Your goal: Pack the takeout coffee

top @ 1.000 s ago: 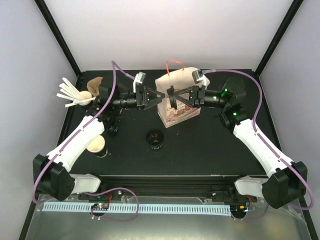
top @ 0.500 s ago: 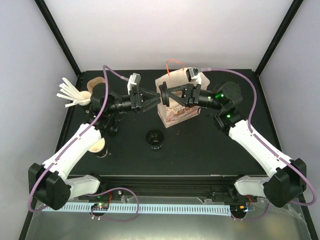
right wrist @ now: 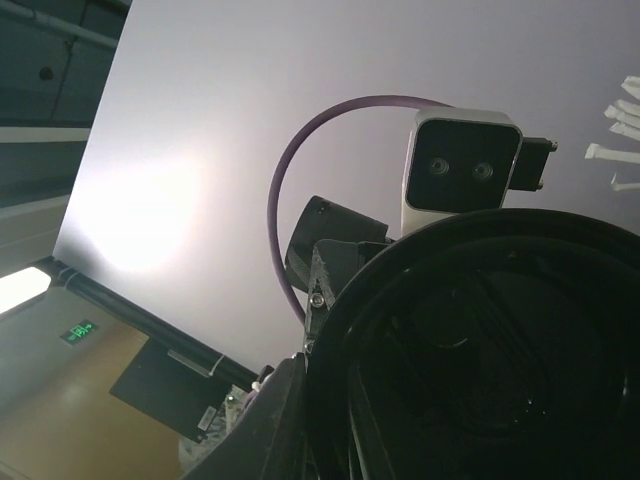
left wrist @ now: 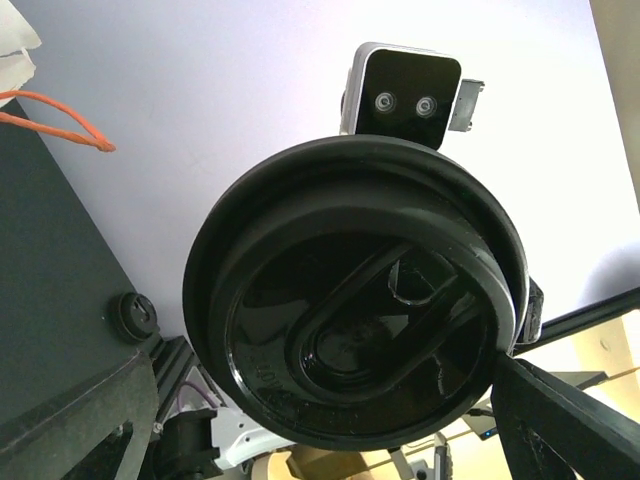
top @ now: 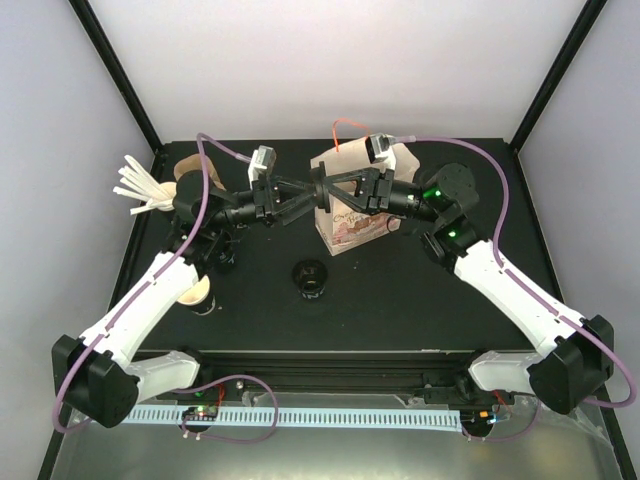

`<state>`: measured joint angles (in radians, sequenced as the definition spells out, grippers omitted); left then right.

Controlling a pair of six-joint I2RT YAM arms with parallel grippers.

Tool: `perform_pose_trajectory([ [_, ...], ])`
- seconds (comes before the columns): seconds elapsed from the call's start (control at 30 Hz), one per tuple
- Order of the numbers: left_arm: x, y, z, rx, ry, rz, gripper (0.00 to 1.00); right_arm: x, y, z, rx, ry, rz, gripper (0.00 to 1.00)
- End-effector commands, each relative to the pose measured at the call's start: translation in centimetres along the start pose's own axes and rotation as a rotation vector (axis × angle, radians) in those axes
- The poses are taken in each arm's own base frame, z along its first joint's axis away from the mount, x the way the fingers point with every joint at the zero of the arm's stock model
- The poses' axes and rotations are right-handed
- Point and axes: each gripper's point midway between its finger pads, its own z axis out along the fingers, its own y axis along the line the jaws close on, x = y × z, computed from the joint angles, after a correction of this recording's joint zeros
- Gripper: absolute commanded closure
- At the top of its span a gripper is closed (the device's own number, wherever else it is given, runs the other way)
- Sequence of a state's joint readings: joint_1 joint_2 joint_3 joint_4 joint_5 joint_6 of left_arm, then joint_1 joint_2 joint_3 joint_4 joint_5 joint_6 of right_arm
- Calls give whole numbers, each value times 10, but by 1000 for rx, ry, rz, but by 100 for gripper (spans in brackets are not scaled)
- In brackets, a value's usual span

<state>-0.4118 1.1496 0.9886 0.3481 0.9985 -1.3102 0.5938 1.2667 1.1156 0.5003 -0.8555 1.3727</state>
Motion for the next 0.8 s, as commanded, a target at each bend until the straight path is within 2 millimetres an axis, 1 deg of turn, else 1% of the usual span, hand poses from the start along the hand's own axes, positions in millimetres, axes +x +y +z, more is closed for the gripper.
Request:
perform_pose_trajectory([
  [0.0,0,-19,-5,52,-16,32,6,2,-1,3,21,5,-16,86],
  [0.1,-1,-25,-6,91,-24,36,6,2,-4,3,28,5,-10,86],
  [0.27,-1,-28,-6,108,-25,36,5,2,-6,5,25,12,-9,86],
  [0.53,0,-19,-5,88,-18,9,6,3,-8,6,15,24,-2,86],
  [0.63,0,-17,-5,84,-17,5,3,4,-7,7,8,32,4,86],
  [0.77,0,-18,-4,86,-18,8,3,5,-9,8,7,39,8,86],
])
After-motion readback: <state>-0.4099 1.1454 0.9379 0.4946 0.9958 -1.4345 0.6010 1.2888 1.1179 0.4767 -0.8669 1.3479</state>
